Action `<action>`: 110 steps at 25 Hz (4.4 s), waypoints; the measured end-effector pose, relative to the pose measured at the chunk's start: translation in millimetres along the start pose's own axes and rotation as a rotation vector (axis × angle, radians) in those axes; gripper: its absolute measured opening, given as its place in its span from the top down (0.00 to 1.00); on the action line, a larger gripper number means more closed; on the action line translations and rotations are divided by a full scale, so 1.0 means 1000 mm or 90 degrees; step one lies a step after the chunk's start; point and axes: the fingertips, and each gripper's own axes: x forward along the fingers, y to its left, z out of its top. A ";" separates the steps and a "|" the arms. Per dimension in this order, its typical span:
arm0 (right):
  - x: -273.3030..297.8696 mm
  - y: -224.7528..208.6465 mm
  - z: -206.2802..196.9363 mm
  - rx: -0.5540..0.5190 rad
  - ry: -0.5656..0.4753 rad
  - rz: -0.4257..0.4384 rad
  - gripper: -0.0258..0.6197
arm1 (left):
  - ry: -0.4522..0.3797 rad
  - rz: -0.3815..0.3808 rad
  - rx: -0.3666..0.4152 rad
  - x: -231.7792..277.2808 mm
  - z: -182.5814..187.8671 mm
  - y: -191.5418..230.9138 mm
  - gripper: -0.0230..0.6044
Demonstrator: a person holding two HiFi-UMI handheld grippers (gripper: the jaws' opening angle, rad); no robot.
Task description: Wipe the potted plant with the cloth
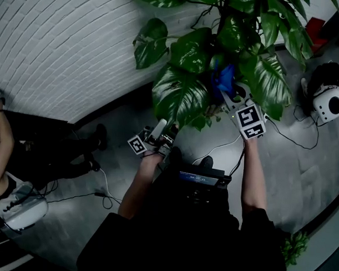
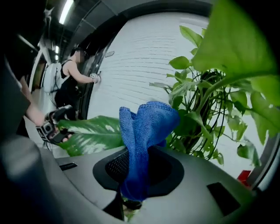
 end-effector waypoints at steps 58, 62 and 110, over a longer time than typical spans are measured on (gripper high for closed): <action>0.004 0.231 -0.030 0.081 0.003 0.407 0.79 | -0.025 -0.016 -0.018 -0.007 0.010 -0.001 0.48; -0.008 0.232 -0.028 0.100 -0.013 0.410 0.79 | -0.031 -0.013 -0.018 -0.009 0.012 0.001 0.48; 0.044 0.180 -0.017 0.172 0.071 0.351 0.79 | 0.059 0.022 0.023 -0.020 0.005 0.000 0.48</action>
